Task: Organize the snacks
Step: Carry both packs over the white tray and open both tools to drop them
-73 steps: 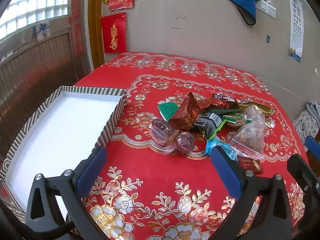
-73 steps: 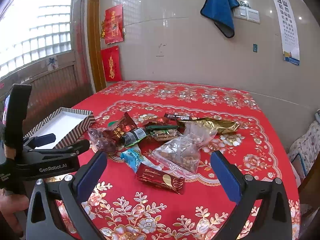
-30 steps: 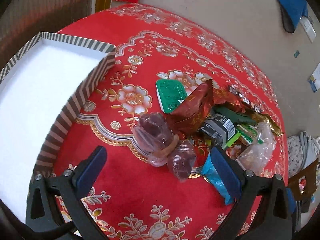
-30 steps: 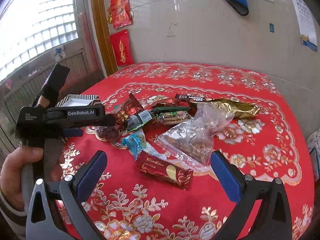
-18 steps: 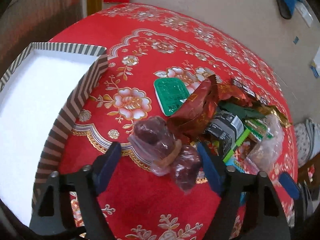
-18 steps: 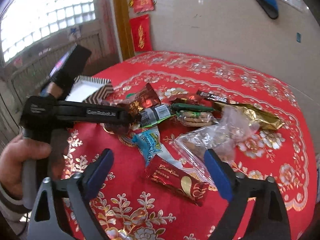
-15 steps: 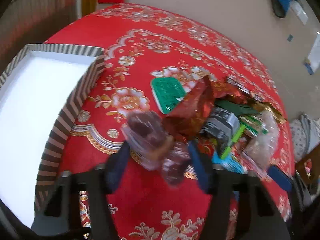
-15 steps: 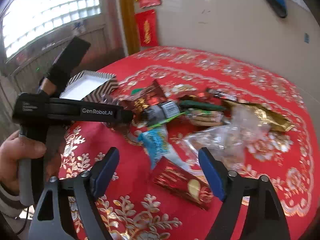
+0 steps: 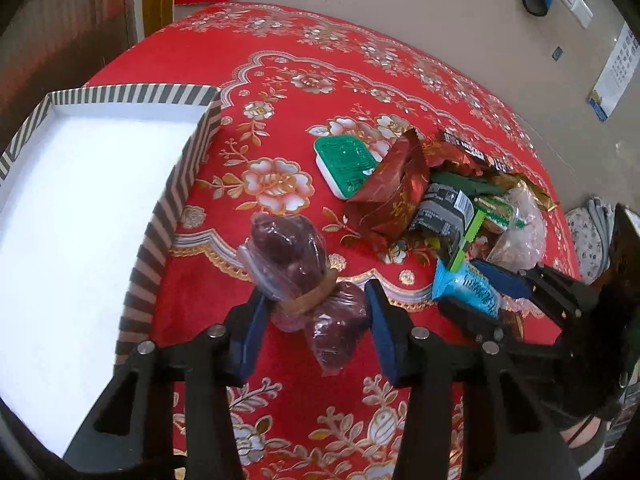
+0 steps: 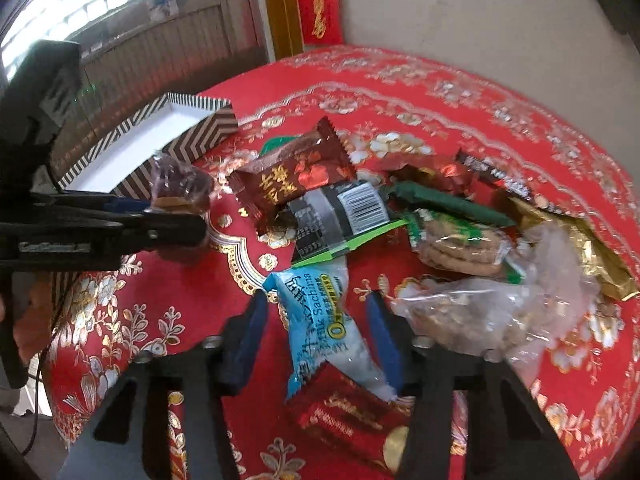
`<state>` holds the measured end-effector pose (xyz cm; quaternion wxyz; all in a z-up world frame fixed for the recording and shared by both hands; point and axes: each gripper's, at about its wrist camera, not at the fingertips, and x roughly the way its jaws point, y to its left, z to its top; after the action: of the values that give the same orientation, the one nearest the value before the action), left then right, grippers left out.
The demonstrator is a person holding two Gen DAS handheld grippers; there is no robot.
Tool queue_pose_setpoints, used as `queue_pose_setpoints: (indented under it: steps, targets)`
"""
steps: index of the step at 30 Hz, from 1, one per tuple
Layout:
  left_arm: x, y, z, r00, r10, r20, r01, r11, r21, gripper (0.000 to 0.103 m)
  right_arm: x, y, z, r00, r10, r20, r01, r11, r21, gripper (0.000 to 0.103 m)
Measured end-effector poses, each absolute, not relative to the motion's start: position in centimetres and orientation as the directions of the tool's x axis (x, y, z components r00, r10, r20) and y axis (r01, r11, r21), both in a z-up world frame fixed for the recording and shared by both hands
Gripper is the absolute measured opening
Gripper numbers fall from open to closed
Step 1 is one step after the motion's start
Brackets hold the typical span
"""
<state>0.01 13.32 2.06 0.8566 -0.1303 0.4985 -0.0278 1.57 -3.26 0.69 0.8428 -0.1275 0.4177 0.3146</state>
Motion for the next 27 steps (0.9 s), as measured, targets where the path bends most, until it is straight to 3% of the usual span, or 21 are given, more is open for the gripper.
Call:
queue_pose_setpoints:
  steps: [3,18,27]
  targets:
    - [-0.7,13.3,2.1,0.501,-0.184,-0.845,-0.075,0.964,-0.255,0.049,1.1,-3.1,0.8,0.443,0.423,-0.791,-0.648,0.761,0.045,0.029]
    - [-5.0,13.2,5.6,0.57,-0.187,-0.8,-0.008,0.972,-0.233,0.048,-3.9,-3.0,4.1,0.513,0.511,-0.69,-0.633,0.768,0.098,0.028]
    - [-6.9,17.2,8.7,0.621,-0.123,-0.774,-0.039,0.982,-0.187,0.048,-4.3,1.1,5.6,0.497,0.56,-0.663,-0.681,0.725,0.103,0.028]
